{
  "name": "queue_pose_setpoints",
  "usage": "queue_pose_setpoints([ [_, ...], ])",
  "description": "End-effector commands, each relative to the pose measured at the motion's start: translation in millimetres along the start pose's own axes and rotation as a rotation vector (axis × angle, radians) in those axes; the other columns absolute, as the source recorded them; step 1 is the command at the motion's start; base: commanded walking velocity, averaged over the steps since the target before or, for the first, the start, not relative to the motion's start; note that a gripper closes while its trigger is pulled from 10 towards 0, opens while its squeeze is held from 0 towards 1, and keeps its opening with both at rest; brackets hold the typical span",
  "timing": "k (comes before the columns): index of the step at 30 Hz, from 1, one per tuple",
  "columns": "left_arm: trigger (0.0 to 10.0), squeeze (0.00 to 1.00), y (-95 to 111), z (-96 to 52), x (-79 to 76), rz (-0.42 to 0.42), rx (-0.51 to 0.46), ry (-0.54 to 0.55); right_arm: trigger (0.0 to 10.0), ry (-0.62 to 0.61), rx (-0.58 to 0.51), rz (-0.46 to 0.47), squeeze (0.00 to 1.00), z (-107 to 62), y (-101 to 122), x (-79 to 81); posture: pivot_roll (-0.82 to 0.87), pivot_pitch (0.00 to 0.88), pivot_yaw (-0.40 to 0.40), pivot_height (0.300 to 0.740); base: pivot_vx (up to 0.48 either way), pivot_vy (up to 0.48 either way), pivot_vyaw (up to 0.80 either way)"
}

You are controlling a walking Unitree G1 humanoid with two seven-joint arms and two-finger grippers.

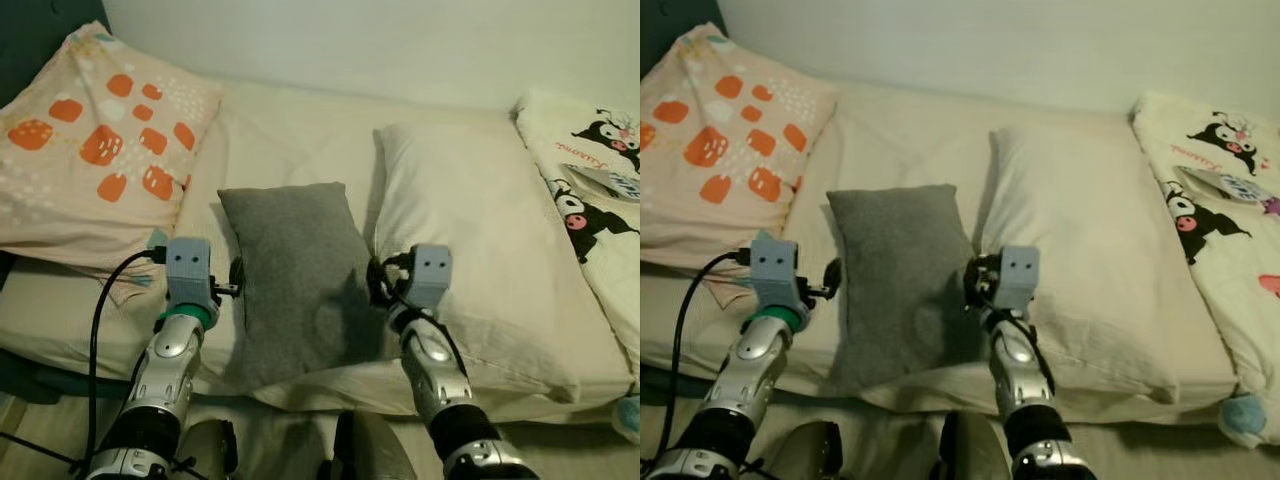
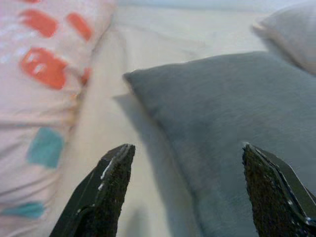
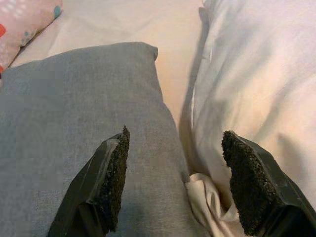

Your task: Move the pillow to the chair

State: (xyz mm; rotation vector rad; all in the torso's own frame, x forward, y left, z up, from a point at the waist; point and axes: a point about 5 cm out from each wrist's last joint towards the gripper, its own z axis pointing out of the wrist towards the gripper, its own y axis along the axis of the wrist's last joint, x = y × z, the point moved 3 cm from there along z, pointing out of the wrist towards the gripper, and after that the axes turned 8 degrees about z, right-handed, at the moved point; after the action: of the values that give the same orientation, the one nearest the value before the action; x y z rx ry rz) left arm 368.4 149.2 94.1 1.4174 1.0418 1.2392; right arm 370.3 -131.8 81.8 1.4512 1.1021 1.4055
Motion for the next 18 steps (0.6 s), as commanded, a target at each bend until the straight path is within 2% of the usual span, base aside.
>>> queue_pose_setpoints([
  [1, 10.0, 1.0, -17.9, -2.5, -16.5, 0.02, 0.069, -0.081, 10.0, -0.017, 0.032, 0.024, 1.0, -1.2, -8.4, -2.6, -0.03, 0.087, -0.011, 0.622, 0.0, 0.0, 0.0],
  [6, 10.0, 1.0, -22.1, -2.9, -19.5, 0.019, 0.084, -0.094, 10.0, -0.022, 0.037, 0.039, 1.0, 0.4, -8.3, -3.1, -0.04, 0.092, -0.004, 0.622, 0.0, 0.0, 0.0],
  [10, 10.0, 1.0, -21.8, 2.3, -17.5, -0.003, 0.089, -0.098, 10.0, -0.04, 0.048, 0.109, 1.0, 6.3, -6.1, -4.0, -0.05, 0.132, -0.005, 0.622, 0.0, 0.0, 0.0],
  [13, 10.0, 1.0, -21.8, 2.3, -17.5, -0.003, 0.089, -0.098, 10.0, -0.04, 0.048, 0.109, 1.0, 6.3, -6.1, -4.0, -0.05, 0.132, -0.005, 0.622, 0.0, 0.0, 0.0],
  [15, 10.0, 1.0, -22.5, 2.7, -14.9, -0.006, 0.09, -0.085, 10.0, -0.04, 0.046, 0.141, 1.0, 6.9, -5.6, -3.4, -0.05, 0.154, -0.005, 0.622, 0.0, 0.0, 0.0],
  [16, 10.0, 1.0, -22.2, 2.8, -9.7, -0.015, 0.078, -0.058, 10.0, -0.04, 0.04, 0.189, 1.0, 8.1, -4.4, -1.9, -0.05, 0.161, -0.003, 0.622, 0.0, 0.0, 0.0],
  [17, 10.0, 1.0, -22.2, 2.8, -9.7, -0.015, 0.078, -0.058, 10.0, -0.04, 0.04, 0.189, 1.0, 8.1, -4.4, -1.9, -0.05, 0.161, -0.003, 0.622, 0.0, 0.0, 0.0],
  [18, 10.0, 1.0, -22.1, 1.7, -3.2, -0.032, 0.063, -0.026, 10.0, -0.037, 0.035, 0.238, 1.0, 8.6, -3.9, 0.6, -0.06, 0.163, 0.002, 0.622, 0.0, 0.0, 0.0],
])
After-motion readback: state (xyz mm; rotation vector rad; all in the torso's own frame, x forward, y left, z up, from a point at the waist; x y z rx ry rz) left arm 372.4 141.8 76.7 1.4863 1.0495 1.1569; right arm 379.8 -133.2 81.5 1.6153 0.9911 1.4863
